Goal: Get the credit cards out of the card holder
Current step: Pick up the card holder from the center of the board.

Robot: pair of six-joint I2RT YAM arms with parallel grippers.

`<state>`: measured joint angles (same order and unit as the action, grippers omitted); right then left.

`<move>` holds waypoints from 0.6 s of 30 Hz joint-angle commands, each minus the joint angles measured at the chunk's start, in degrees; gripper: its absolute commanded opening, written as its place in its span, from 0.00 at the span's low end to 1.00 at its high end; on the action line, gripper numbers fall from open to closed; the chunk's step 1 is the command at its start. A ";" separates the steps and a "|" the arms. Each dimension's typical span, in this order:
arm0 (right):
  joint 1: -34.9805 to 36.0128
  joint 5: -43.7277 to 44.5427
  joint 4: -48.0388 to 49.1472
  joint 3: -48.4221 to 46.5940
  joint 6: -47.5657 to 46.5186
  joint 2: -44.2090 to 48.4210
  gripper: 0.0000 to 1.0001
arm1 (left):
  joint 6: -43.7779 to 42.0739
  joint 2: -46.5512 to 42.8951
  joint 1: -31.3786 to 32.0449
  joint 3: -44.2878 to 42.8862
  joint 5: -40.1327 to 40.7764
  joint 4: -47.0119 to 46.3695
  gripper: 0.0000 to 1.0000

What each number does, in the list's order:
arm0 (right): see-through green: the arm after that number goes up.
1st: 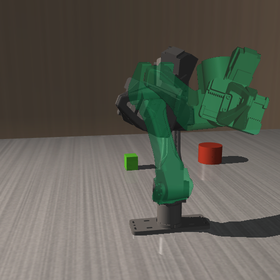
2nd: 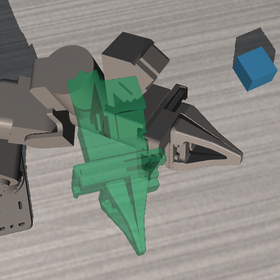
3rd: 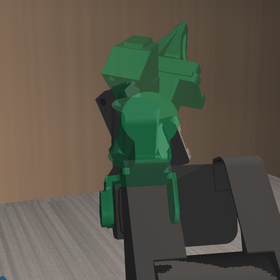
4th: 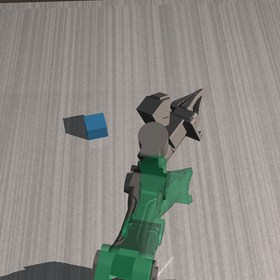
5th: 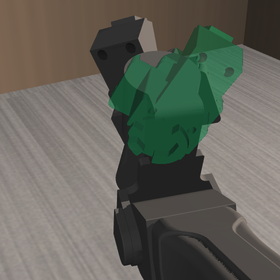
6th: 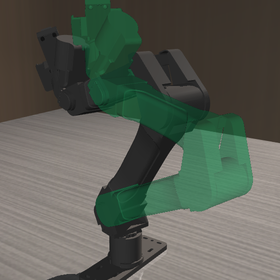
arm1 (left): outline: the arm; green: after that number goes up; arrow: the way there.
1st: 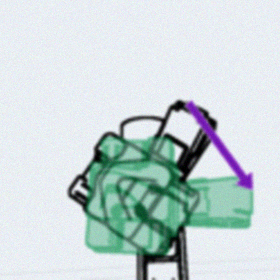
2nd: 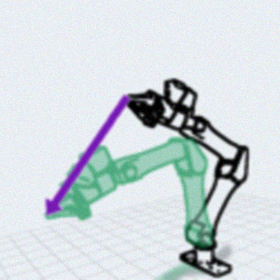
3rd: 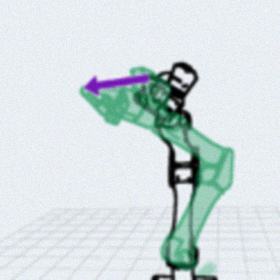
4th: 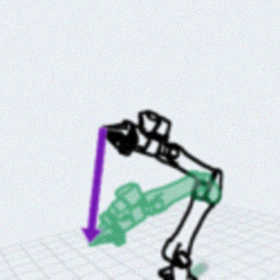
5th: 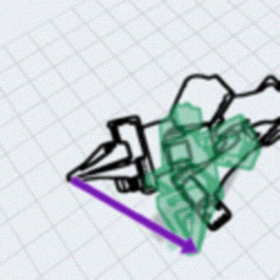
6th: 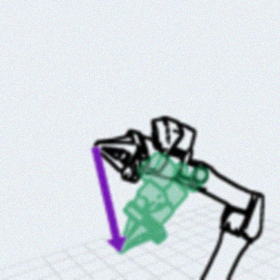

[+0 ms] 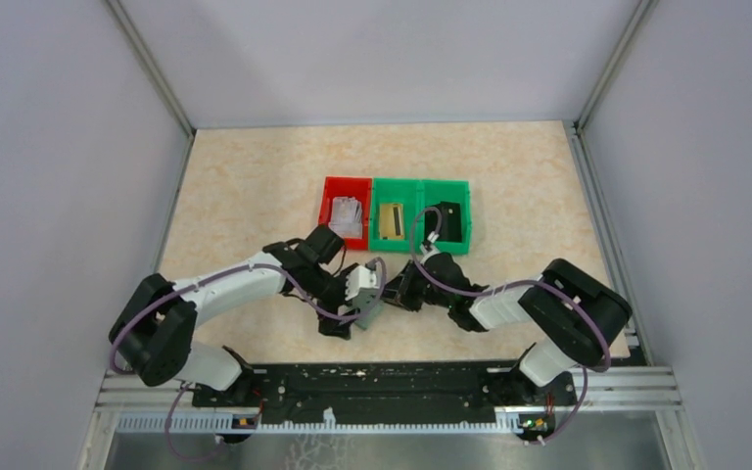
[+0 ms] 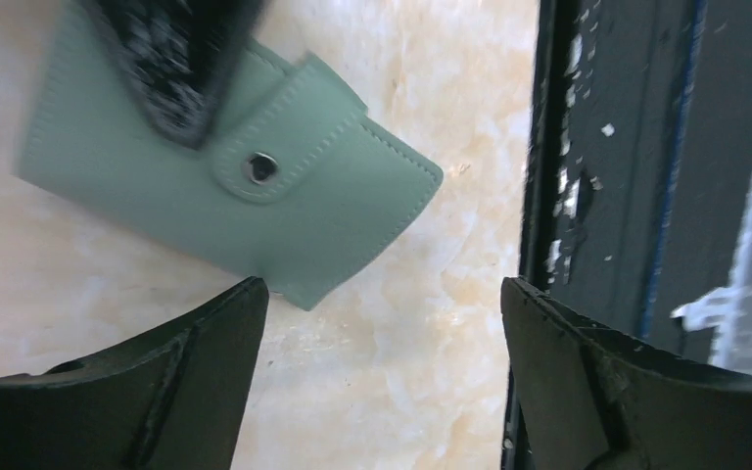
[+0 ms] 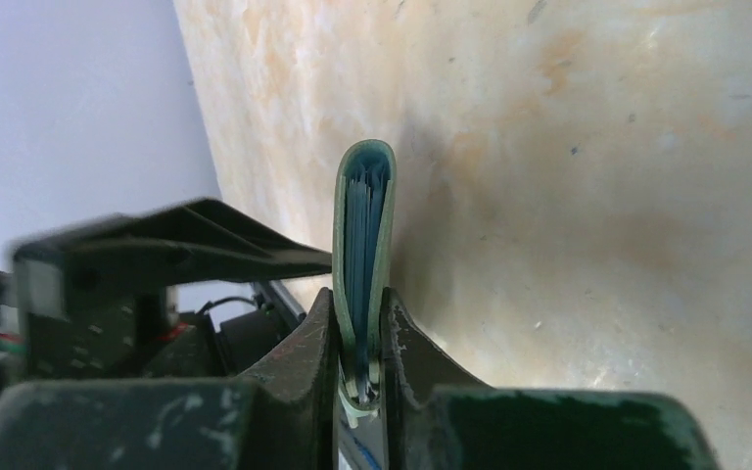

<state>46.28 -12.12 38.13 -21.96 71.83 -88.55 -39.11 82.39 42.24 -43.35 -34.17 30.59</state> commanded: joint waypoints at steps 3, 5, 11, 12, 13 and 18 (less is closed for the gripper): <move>-0.53 -3.02 3.69 0.03 -3.47 10.75 0.02 | 3.27 -6.89 -3.54 -14.59 -10.06 15.92 0.99; -0.54 -3.60 1.22 -0.98 -5.78 14.16 0.00 | 6.50 -8.06 -6.70 -18.15 -11.92 17.94 0.99; -0.54 -9.22 -1.67 -4.46 -11.10 22.64 0.00 | 12.75 -6.41 -12.88 -29.67 -17.37 26.52 0.99; -0.52 -9.82 -1.86 -5.00 -11.78 23.97 0.00 | 13.93 -5.83 -12.96 -31.95 -16.98 27.71 0.99; -0.53 -10.12 -2.95 -6.46 -13.05 25.13 0.00 | 15.39 -5.56 -13.28 -33.80 -16.41 28.48 0.99; -0.52 -10.25 -11.42 -14.54 -22.64 30.20 0.00 | 24.28 -7.38 -17.98 -36.26 -18.78 24.82 0.98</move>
<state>45.98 -20.69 29.41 -28.16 58.04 -63.20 -22.63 76.58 28.03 -77.82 -47.86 54.33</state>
